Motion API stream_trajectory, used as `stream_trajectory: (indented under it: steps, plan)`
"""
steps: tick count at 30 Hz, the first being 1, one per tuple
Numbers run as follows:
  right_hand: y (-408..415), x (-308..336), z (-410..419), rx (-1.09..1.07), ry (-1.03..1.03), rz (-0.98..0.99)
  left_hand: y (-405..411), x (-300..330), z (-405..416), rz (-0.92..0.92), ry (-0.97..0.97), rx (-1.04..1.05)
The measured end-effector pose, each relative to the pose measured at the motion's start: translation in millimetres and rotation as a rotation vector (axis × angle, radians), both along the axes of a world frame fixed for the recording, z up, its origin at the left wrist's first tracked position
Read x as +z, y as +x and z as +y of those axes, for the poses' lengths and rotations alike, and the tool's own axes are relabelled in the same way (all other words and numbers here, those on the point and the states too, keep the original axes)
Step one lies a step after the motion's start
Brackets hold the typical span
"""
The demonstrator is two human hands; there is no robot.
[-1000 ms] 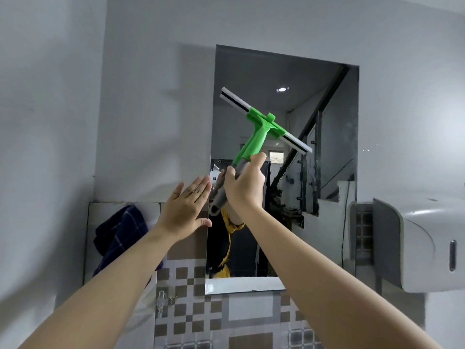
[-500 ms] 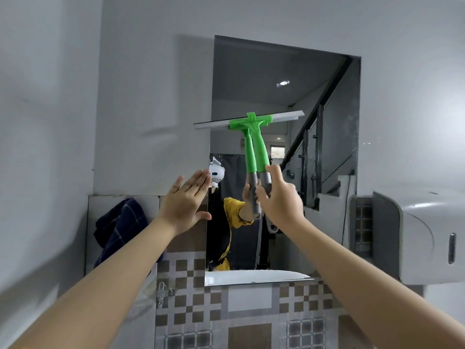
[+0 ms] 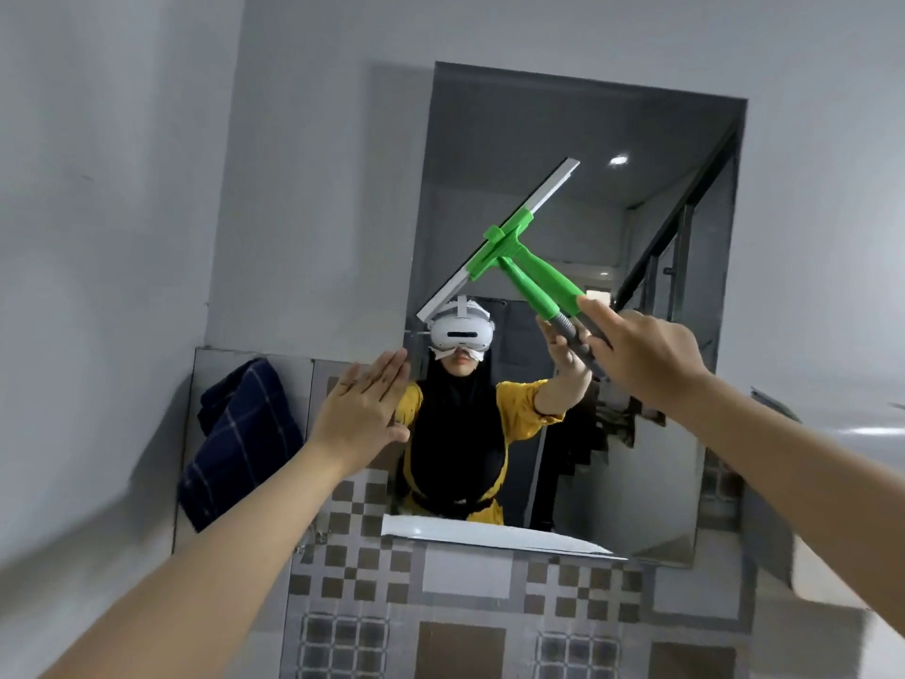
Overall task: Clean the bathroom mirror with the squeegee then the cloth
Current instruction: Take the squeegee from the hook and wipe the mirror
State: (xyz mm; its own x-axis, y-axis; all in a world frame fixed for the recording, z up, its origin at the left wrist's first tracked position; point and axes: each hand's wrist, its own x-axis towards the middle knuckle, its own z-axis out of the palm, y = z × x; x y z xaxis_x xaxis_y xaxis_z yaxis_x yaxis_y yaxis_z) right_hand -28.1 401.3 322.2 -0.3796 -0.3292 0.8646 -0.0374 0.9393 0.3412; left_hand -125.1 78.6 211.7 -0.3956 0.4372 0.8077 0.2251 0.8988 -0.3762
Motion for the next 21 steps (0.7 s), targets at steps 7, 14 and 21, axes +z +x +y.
stream_trajectory:
  steps: [7,14,21]
  plan:
    - [-4.5,22.0,42.4,-0.084,0.184,0.041,11.1,-0.3,9.5,-0.11,0.059,0.116]
    - [7.4,35.8,95.0,-0.024,0.237,0.046,11.1,0.4,19.8,-0.01,0.106,0.088]
    - [32.7,27.4,137.6,-0.077,0.184,0.0,10.8,0.3,17.5,0.04,0.046,0.113]
